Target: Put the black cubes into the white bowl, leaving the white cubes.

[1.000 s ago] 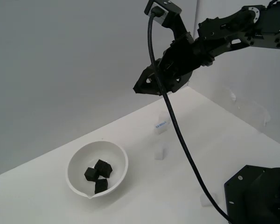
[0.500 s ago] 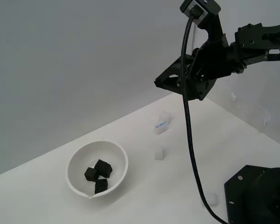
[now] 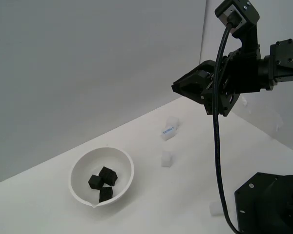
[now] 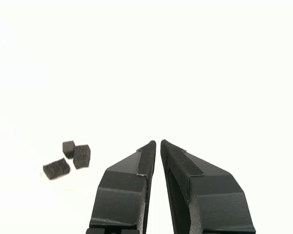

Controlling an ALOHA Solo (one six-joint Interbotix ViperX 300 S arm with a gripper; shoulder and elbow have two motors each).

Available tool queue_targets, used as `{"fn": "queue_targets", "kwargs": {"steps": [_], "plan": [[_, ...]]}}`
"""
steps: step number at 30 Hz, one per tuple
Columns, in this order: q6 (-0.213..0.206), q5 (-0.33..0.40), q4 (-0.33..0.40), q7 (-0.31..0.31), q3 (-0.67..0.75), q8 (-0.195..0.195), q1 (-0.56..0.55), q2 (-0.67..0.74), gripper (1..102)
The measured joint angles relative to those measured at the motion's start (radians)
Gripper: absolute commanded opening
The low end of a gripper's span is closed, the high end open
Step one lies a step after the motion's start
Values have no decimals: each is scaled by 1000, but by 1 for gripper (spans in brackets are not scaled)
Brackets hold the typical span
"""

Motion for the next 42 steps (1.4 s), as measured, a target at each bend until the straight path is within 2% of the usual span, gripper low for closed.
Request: {"fn": "queue_targets", "kwargs": {"steps": [9,19,32,35,42], "plan": [[-3,51,52,-41,100,-2,-2,97,3],[-5,86,87,-43,213,-2,0,213,3],[-5,184,186,-44,402,-2,0,399,3],[9,199,198,-44,443,-40,0,439,3],[120,221,225,-44,558,-161,-2,555,3]]}}
